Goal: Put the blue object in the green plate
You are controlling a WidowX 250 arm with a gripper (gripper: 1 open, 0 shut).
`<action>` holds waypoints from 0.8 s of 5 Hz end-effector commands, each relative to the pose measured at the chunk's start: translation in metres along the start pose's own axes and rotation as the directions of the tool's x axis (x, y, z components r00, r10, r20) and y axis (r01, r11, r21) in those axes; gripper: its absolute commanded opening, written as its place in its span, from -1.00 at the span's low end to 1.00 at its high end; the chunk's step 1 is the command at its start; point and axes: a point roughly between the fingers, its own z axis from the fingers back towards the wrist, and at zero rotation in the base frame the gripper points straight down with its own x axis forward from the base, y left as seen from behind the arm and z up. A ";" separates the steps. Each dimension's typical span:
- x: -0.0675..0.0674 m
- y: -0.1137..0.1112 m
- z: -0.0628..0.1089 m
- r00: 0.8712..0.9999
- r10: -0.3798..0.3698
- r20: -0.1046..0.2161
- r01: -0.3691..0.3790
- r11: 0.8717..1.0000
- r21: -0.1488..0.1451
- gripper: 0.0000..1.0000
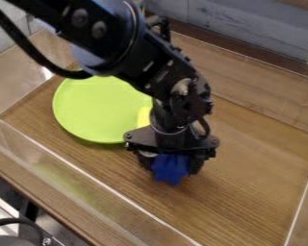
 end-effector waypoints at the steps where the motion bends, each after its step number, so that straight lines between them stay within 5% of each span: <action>1: 0.014 -0.002 0.011 0.998 0.035 0.045 -0.034 0.999 -0.025 -1.00; 4: 0.022 0.008 0.015 0.994 0.088 0.059 -0.088 0.996 -0.007 -1.00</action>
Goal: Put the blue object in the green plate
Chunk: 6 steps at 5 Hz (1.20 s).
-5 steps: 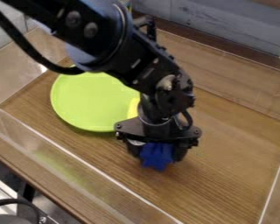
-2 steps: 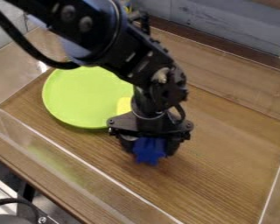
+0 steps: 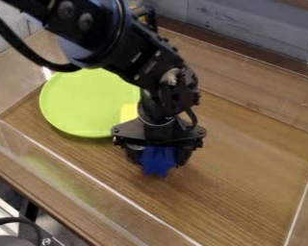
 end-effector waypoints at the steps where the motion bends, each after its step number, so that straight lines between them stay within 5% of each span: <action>1: 0.016 -0.004 0.015 0.998 0.027 0.052 -0.025 0.999 -0.038 -1.00; 6: 0.022 0.009 0.019 0.997 0.048 0.057 -0.047 0.999 -0.008 -1.00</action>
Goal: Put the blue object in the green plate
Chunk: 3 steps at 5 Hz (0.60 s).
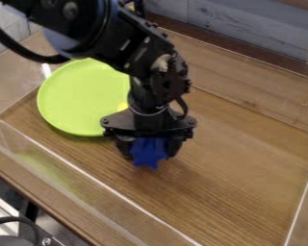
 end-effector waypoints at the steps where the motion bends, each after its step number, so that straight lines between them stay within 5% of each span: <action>1: 0.014 -0.001 0.015 0.999 0.016 0.050 -0.015 1.000 -0.027 -1.00; 3: 0.016 0.005 0.015 0.999 0.025 0.047 -0.025 1.000 -0.005 -1.00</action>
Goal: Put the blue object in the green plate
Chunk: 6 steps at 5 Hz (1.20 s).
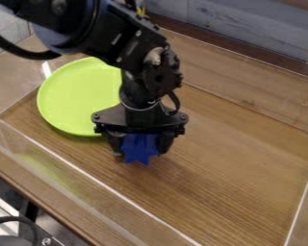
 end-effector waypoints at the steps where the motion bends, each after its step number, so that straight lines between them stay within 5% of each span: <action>1: 0.015 -0.002 0.009 0.998 0.029 0.048 -0.028 0.999 -0.023 1.00; 6: 0.022 0.006 0.002 0.994 0.098 0.052 -0.099 0.995 0.022 1.00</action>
